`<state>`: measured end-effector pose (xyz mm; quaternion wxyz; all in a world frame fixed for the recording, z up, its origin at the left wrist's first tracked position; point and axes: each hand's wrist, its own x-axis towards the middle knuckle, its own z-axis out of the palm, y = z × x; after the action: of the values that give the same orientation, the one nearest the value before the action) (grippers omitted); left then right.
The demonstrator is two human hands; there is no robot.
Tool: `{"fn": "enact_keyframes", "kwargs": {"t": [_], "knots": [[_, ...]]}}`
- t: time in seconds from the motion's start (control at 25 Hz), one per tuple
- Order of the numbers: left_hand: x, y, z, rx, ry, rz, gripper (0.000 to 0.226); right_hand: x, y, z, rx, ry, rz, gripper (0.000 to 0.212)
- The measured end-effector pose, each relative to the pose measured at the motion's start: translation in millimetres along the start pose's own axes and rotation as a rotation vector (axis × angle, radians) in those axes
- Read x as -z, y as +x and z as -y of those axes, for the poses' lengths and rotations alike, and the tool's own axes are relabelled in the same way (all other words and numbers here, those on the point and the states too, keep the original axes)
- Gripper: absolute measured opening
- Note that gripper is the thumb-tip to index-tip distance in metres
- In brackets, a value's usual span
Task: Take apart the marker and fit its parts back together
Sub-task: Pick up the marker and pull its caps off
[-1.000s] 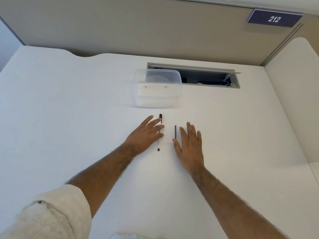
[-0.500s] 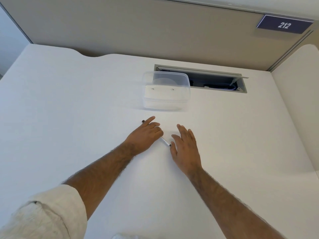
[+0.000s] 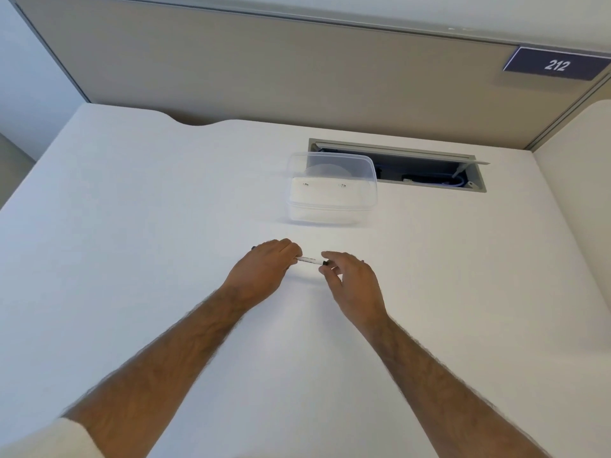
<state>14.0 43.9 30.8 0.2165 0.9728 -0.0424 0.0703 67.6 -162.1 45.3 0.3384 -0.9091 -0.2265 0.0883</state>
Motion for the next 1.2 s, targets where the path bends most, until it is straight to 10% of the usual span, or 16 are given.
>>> {"fn": "enact_keyframes", "kwargs": {"t": [0.64, 1.2], "knots": [[45.4, 2.0, -59.1, 0.134, -0.185, 0.28, 0.025, 32.0, -4.0, 11.6, -0.002, 0.429, 0.062, 0.012], [49.1, 3.1, -69.9, 0.099, -0.14, 0.141, 0.017, 35.1, -10.9, 11.1, 0.111, 0.382, -0.018, 0.019]]}}
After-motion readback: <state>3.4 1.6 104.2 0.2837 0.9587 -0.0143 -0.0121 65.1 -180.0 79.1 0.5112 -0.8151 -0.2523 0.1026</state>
